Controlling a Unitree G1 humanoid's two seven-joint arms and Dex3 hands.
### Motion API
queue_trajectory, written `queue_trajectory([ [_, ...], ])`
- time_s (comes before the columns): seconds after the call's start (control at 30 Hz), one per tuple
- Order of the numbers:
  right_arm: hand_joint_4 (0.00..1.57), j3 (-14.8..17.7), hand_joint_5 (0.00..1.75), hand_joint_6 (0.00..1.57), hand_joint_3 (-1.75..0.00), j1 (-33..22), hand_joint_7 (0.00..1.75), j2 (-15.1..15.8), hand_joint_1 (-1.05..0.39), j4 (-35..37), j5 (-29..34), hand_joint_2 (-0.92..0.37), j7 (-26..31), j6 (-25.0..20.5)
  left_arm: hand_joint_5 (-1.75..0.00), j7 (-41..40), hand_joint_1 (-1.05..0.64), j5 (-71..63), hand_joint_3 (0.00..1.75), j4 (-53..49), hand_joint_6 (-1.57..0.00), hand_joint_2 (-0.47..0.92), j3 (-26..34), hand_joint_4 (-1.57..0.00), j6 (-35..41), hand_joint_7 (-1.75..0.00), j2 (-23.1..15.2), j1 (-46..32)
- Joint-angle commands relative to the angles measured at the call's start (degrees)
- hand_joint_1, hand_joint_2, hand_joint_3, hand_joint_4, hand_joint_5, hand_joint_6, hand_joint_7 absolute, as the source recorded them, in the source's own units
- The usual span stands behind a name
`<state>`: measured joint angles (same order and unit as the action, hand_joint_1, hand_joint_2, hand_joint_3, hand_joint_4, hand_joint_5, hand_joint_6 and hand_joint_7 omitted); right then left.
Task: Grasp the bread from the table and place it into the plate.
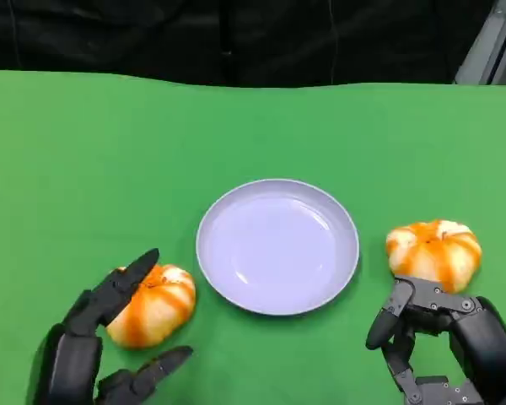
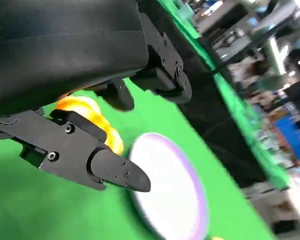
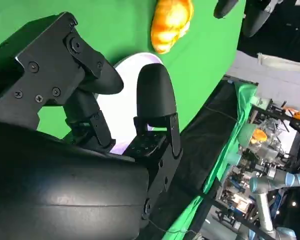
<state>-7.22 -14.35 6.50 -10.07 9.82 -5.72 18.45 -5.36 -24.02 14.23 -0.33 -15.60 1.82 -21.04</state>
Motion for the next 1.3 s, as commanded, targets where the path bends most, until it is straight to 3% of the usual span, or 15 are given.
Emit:
queue_trajectory([
  [0.03, 0.91, 0.32, 1.65, 0.80, -1.33, -0.07, 1.34, 0.25, -0.01, 0.10, 0.43, -0.33, 0.74, 0.19, -0.68, -0.60, -0.37, -2.76, 0.00, 1.99, -0.33, 0.90, -1.00, -0.07, 2.43, 0.00, -1.79, 0.39],
  [0.27, 0.92, 0.33, 1.65, 0.80, -1.33, 0.01, 1.34, 0.31, -0.01, 0.15, 0.07, -0.33, 0.51, 0.20, -0.66, -1.33, -0.36, -4.05, 0.00, 2.33, -0.32, 0.90, -1.84, -0.08, 3.74, 0.00, -2.62, 0.84],
  [0.53, 0.91, 0.30, 1.65, 0.79, -1.36, 0.30, 1.33, 0.55, -0.01, 0.45, -0.40, -0.32, 0.13, 0.91, -0.65, 1.05, -0.44, -23.94, 0.00, 5.29, -0.32, 0.87, -5.93, -0.10, 16.53, -0.01, -8.22, 5.26],
  [0.97, 0.90, 0.50, 1.66, 0.79, -1.35, 0.29, 1.34, 0.72, -0.01, 0.30, -0.70, -0.33, -0.22, 0.51, -0.65, 10.01, -0.48, -35.93, 0.01, 3.39, -0.38, 0.90, -12.01, -0.17, 26.72, -0.03, -14.03, 11.38],
  [1.07, 0.90, 0.50, 1.66, 0.79, -1.35, 0.21, 1.34, 0.67, 0.00, 0.15, -1.02, -0.33, -0.40, 0.35, -0.49, 12.58, -0.48, -36.77, 0.00, 1.30, -0.42, 0.88, -13.34, -0.28, 28.80, -0.01, -14.65, 13.37],
  [1.3, 0.90, 0.44, 1.65, 0.79, -1.35, 0.46, 1.34, 0.74, 0.00, 0.87, -0.26, -0.33, 0.01, 1.56, -0.37, 12.63, -0.49, -38.19, 0.00, -6.56, -0.43, 0.89, -16.63, -0.36, 31.23, -0.01, -15.74, 18.22],
])
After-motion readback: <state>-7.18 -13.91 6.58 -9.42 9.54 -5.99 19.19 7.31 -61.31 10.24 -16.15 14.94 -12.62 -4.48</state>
